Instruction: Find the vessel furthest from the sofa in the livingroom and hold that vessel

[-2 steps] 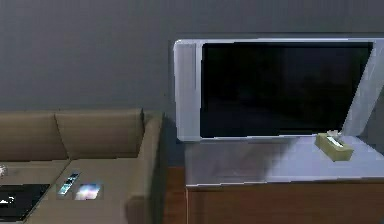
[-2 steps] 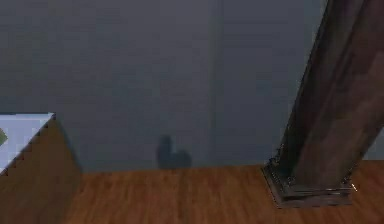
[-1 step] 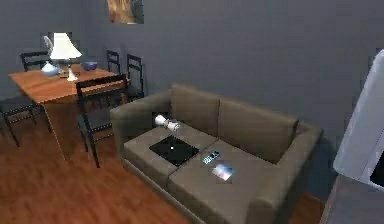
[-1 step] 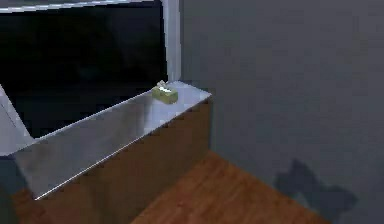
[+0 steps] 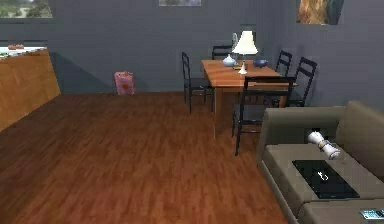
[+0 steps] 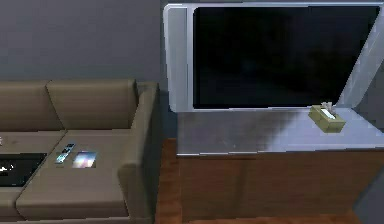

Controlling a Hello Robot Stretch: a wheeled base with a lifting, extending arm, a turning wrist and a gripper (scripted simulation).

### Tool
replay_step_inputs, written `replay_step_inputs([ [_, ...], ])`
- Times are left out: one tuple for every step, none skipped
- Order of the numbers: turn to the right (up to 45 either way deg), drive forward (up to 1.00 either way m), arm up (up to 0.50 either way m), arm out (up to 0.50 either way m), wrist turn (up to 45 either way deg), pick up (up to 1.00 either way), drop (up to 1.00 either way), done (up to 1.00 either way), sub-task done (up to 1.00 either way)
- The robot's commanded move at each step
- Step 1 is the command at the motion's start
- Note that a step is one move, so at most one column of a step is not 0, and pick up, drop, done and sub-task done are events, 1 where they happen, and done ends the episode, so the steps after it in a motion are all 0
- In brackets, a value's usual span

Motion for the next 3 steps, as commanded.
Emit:
replay_step_inputs([
  [-9.0,0.00,0.00,0.00,0.0,0.00,0.00,0.00,0.00],
  [0.0,1.00,0.00,0.00,0.0,0.00,0.00,0.00,0.00],
  [-3.0,0.00,0.00,0.00,0.0,0.00,0.00,0.00,0.00],
])
